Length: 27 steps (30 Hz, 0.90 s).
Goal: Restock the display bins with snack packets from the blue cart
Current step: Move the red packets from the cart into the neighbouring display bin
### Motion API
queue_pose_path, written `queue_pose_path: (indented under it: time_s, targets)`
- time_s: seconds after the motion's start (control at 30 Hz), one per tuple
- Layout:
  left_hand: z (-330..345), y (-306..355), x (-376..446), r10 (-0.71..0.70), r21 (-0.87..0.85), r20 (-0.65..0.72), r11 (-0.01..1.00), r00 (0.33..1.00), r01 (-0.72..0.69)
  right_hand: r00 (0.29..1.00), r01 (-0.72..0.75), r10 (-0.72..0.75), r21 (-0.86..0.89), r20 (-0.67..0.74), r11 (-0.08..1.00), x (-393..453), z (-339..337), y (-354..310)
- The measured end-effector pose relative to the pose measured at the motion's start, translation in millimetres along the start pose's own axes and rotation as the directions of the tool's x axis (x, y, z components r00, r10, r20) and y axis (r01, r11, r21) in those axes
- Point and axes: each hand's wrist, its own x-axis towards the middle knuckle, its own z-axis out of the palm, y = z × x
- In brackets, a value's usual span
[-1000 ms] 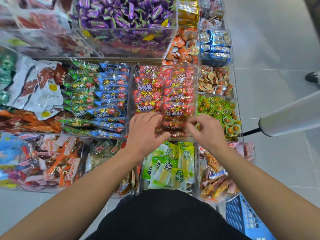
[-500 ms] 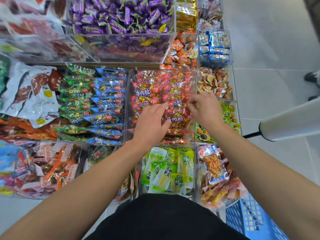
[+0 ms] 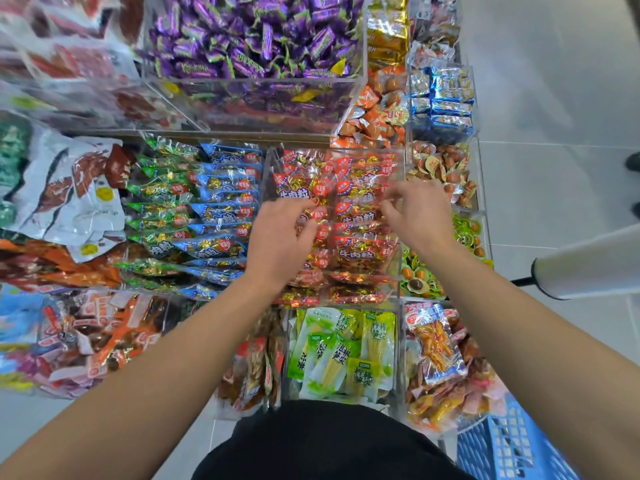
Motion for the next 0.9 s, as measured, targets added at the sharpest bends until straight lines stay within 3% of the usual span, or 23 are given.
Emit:
queue_pose_path:
  time_s: [0.13,0.27,0.4,0.57,0.67,0.77,0.83,0.9]
  targets:
    - [-11,-21,20,-0.103,0.238,0.068,0.968,0.992,0.084,0.998,0.065,-0.064,0.091,-0.015,0.994,0,-1,-19]
    - [-14,-34,29,-0.112,0.300,0.071,0.950,0.991,0.086,0.986,0.168,-0.167,0.103,-0.022,0.980,-9,2,-35]
    - [-14,-38,29,-0.099,0.282,0.026,0.956,0.995,0.088,0.980,0.199,-0.195,0.136,-0.043,0.970,-21,3,-41]
    - [-23,-41,3,-0.004,0.129,-0.023,0.992,1.000,0.006,0.936,0.348,-0.339,0.108,-0.093,0.931,-43,10,-56]
    - [-29,-45,-32,0.132,0.105,0.152,0.983,0.980,-0.148,0.897,0.437,-0.427,0.082,-0.119,0.896,-61,21,-60]
    - [-25,-51,-52,0.134,0.153,0.298,0.971,0.945,-0.186,0.870,0.465,-0.436,0.091,-0.230,0.881,-70,24,-63]
    - [-22,-54,-52,0.106,0.174,0.236,0.973,0.966,-0.149,0.858,0.480,-0.440,0.108,-0.265,0.871,-79,25,-65]
    - [-20,-55,-47,0.088,0.151,0.172,0.982,0.981,-0.114,0.863,0.500,-0.474,0.163,-0.175,0.850,-94,30,-68]
